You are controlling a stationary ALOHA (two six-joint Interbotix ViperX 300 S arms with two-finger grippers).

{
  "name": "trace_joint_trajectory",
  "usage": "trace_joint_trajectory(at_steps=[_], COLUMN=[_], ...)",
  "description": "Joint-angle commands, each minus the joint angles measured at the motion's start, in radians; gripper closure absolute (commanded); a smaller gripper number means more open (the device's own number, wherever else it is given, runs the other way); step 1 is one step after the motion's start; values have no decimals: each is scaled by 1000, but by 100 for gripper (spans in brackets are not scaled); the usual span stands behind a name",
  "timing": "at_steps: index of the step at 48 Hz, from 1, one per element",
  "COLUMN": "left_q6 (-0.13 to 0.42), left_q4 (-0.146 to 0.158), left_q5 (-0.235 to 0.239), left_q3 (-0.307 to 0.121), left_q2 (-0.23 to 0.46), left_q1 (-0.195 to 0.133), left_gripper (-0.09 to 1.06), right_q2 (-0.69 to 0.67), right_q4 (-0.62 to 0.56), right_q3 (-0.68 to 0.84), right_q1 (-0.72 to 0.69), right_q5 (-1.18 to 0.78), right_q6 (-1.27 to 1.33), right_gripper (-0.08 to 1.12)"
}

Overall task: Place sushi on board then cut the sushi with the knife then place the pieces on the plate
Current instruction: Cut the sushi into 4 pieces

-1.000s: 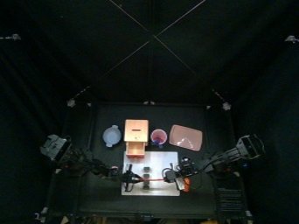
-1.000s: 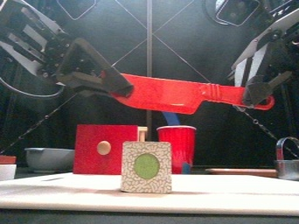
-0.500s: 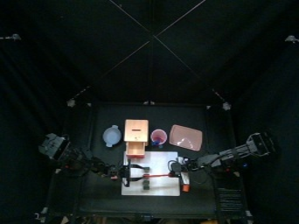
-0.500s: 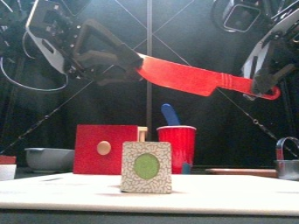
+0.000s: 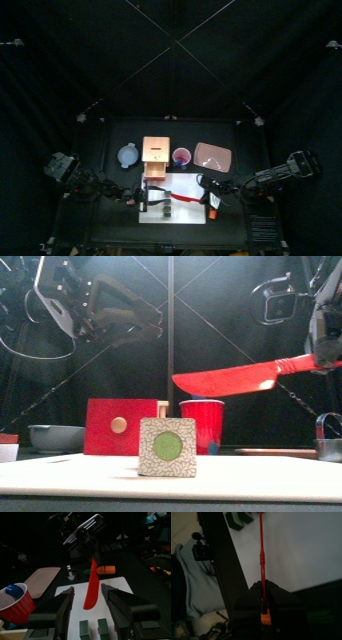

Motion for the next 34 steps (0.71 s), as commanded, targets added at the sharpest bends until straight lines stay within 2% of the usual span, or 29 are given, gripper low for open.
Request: trace_joint_trajectory(at_steps=[1, 14, 34], left_q6=[0, 0, -3], left_q4=[3, 5, 6], left_q5=[-11, -11, -11], left_q3=[-12, -17, -21], left_q2=[-11, -5, 25], left_q1=[-2, -2, -3], left_gripper=[13, 13, 14], right_q2=[-15, -28, -21], right_q4=[0, -183, -526], right_q3=[-8, -3, -12], right_q1=[5, 71, 170], right_q5=[103, 100, 117], right_q6=[175, 578, 1167], right_gripper=[70, 70, 67])
